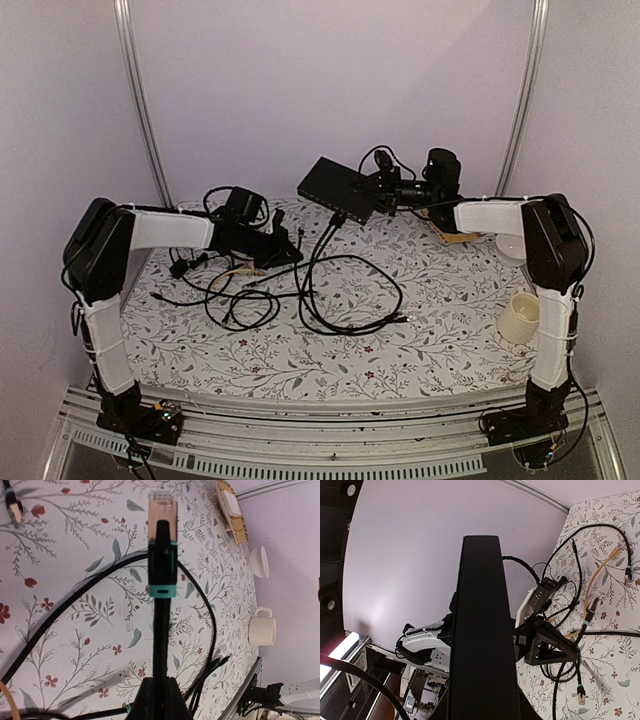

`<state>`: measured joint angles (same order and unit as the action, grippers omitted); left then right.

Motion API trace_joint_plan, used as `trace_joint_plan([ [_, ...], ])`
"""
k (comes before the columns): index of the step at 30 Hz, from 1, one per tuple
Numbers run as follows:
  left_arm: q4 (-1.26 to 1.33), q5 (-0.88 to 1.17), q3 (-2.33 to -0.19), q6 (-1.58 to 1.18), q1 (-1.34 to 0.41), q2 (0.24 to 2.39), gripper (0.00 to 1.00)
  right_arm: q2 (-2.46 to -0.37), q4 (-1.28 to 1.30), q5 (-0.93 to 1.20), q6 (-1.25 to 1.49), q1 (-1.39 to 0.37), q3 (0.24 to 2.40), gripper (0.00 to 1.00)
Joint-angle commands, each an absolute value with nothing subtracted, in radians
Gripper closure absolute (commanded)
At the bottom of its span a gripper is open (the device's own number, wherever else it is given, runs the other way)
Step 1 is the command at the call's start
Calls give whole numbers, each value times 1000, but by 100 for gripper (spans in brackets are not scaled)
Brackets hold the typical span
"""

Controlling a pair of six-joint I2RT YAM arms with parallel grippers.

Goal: Pull the plug from the switch port
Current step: Pick up the connector from the center of the board, then place the connector at the corner of the board.

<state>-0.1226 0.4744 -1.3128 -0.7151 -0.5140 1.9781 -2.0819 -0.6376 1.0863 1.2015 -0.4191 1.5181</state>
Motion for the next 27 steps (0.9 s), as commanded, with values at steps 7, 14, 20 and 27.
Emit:
trace_joint_plan([
  [7, -202, 378, -1412, -700, -419, 1778, 100, -1955, -736, 1082, 1198, -393, 1473, 98],
  [14, -384, 377, -1518, -579, -340, 1730, 100, -1942, -737, 1075, 1197, -373, 1468, 98],
  [20, -552, 325, -1667, -479, -293, 1714, 100, -1934, -733, 1075, 1199, -341, 1473, 98],
  [27, -633, 370, -1820, -449, -252, 1704, 100, -1910, -719, 1065, 1182, -314, 1450, 98],
])
